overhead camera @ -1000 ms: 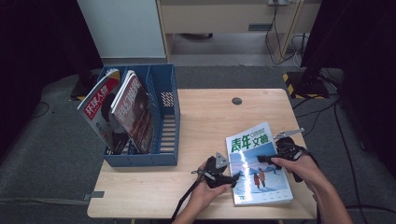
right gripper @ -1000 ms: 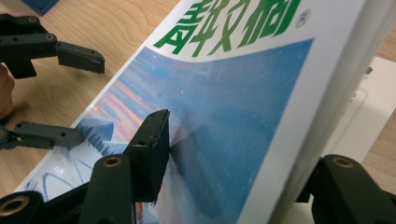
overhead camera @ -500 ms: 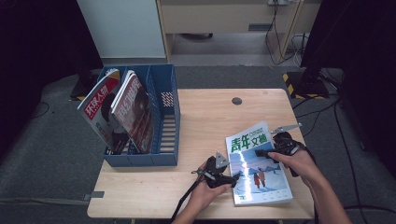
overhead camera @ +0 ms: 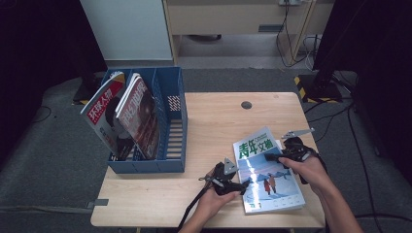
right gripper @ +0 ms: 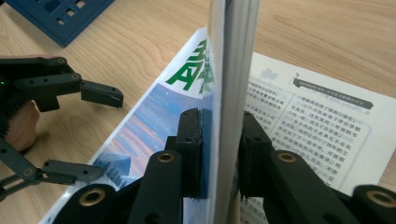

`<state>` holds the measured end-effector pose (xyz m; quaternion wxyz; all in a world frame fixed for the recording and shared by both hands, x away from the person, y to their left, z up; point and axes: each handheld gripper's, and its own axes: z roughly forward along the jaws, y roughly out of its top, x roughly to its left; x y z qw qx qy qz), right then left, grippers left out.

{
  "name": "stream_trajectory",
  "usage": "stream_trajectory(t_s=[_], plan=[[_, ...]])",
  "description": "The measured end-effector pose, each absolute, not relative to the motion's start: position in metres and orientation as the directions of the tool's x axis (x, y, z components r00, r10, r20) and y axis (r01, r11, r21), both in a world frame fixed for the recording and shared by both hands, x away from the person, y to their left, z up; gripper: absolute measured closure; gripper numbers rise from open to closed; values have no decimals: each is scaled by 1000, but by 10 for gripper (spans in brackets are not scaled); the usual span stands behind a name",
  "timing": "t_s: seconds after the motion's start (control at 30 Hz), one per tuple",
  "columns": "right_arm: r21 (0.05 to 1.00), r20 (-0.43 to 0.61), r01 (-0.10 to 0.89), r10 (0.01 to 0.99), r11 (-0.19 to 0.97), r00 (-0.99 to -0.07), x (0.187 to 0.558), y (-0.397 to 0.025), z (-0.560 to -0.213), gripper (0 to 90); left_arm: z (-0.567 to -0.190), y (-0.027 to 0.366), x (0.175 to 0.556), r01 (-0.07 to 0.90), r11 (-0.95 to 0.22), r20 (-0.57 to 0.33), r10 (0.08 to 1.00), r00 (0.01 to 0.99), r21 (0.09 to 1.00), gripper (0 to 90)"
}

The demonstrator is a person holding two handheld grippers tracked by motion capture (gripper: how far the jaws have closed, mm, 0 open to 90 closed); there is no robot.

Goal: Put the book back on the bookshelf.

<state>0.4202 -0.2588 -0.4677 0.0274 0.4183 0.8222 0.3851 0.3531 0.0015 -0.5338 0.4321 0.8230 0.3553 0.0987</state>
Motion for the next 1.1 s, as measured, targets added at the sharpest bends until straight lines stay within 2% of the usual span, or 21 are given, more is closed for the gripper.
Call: stream_trajectory(t_s=[0.5,1.1], plan=[[662,225,644,718,383,-659,419,-247,-458,776,-535,10,357,539,-342,-184,690,700,770,197],[580,175,658,715,481,-677,423,-238,-452,752,-534,10,359,535,-348,-178,687,704,770,199]])
